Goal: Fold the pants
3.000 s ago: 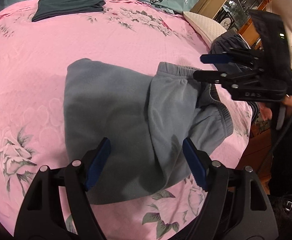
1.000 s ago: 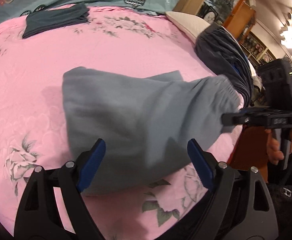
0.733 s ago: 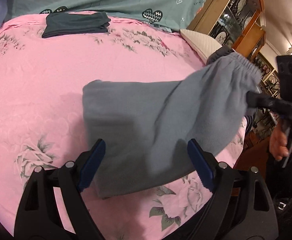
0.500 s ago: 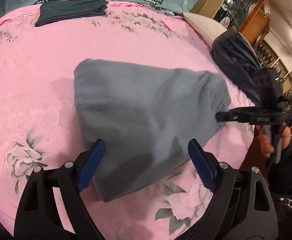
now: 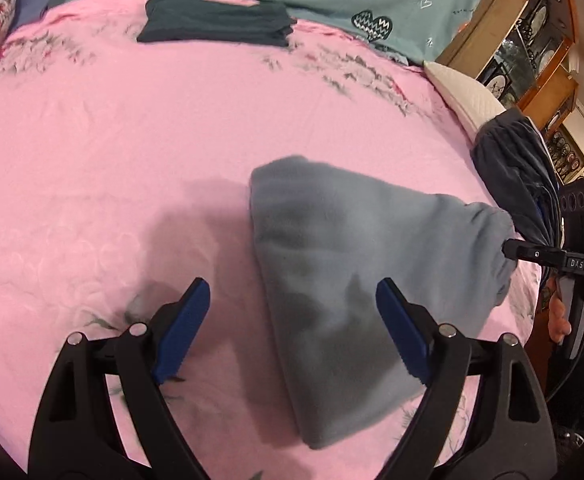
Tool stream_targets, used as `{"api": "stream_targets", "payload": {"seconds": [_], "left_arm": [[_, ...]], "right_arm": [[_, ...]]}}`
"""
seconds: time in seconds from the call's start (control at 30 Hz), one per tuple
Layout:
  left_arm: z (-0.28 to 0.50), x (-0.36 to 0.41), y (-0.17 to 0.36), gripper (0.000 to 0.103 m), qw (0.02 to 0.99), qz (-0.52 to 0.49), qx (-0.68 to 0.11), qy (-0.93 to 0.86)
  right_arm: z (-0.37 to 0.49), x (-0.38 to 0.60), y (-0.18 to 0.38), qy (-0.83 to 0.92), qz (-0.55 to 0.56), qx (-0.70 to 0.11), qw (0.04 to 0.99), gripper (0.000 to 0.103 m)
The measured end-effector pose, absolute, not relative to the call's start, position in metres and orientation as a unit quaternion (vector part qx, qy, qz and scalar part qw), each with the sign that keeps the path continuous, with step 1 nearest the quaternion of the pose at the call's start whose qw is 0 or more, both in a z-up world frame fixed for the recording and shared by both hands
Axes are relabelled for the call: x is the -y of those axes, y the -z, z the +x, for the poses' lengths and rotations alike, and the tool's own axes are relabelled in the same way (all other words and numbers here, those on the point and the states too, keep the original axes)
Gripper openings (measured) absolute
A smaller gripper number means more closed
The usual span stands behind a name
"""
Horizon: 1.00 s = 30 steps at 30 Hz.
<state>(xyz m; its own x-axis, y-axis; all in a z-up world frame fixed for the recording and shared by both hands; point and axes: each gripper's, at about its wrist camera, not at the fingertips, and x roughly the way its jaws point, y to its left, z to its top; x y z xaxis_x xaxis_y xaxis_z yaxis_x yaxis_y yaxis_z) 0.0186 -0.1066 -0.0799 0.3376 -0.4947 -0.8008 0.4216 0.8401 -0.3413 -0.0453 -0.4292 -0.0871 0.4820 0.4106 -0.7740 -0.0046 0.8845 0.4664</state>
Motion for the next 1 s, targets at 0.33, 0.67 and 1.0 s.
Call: {"api": "stream_targets", "payload": {"seconds": [0.33, 0.67, 1.0], "left_arm": [[0.019, 0.135, 0.088, 0.063, 0.813, -0.002, -0.501, 0.295], [0.022, 0.114, 0.088, 0.079, 0.78, -0.056, -0.534, 0.322], [0.027, 0.134, 0.091, 0.023, 0.764, -0.078, -0.541, 0.343]], "right_arm": [[-0.043, 0.406, 0.111, -0.183, 0.23, -0.504, 0.812, 0.048], [-0.043, 0.406, 0.115, -0.2, 0.213, -0.5, 0.815, 0.038], [-0.05, 0.399, 0.112, -0.202, 0.184, -0.479, 0.834, 0.03]]}}
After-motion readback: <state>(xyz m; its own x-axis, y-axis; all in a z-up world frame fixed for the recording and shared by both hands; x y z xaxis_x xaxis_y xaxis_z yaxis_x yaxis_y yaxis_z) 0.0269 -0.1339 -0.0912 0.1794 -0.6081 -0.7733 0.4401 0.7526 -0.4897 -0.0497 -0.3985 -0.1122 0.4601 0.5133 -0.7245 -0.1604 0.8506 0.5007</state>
